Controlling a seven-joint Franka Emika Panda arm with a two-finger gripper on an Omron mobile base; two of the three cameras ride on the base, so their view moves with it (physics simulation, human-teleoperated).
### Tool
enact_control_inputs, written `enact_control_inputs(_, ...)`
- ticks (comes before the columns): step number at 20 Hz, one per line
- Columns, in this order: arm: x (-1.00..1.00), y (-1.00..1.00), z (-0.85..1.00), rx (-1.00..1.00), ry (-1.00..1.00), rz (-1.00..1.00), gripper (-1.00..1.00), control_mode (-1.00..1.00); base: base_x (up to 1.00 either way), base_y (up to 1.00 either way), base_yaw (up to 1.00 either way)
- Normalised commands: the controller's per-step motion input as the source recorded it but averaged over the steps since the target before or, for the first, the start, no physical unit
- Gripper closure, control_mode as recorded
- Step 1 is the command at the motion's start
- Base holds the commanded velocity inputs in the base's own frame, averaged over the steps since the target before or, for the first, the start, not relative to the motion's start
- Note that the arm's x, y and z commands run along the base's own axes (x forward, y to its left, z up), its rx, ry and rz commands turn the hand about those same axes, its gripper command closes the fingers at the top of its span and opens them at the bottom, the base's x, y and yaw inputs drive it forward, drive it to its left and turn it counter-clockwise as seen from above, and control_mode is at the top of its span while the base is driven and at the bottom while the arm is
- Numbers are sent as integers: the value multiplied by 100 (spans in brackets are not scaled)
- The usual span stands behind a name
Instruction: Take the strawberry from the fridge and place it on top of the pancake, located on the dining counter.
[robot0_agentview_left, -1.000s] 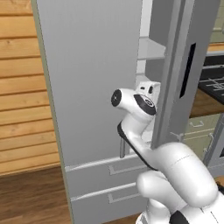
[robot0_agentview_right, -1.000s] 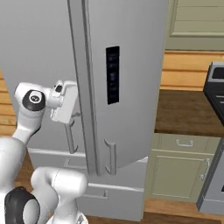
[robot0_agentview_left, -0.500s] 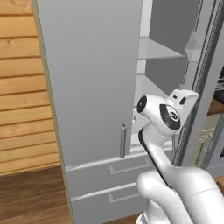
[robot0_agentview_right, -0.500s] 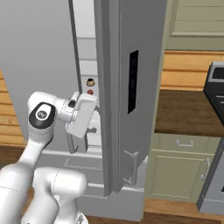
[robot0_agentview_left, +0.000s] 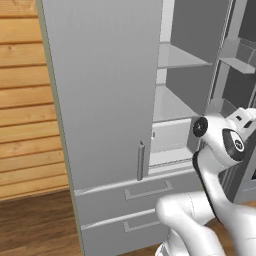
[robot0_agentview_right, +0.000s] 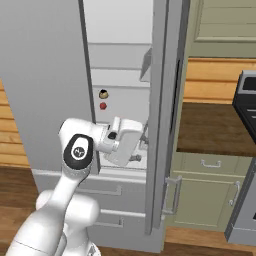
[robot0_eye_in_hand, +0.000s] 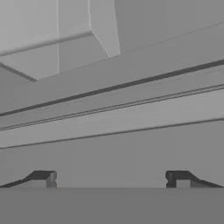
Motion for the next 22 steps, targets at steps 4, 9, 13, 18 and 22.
enact_control_inputs(4,0,-83,0,7,-22,0,-100,-100,0,0,0)
enact_control_inputs(9,1,-54,0,10,-5,4,-100,-100,0,0,0)
enact_control_inputs(13,22,-30,0,12,0,1,-100,-100,0,0,0)
enact_control_inputs(18,-19,61,3,1,-2,-2,-100,-100,0,0,0)
enact_control_inputs(22,-7,100,-1,29,0,-2,-100,-100,0,0,0)
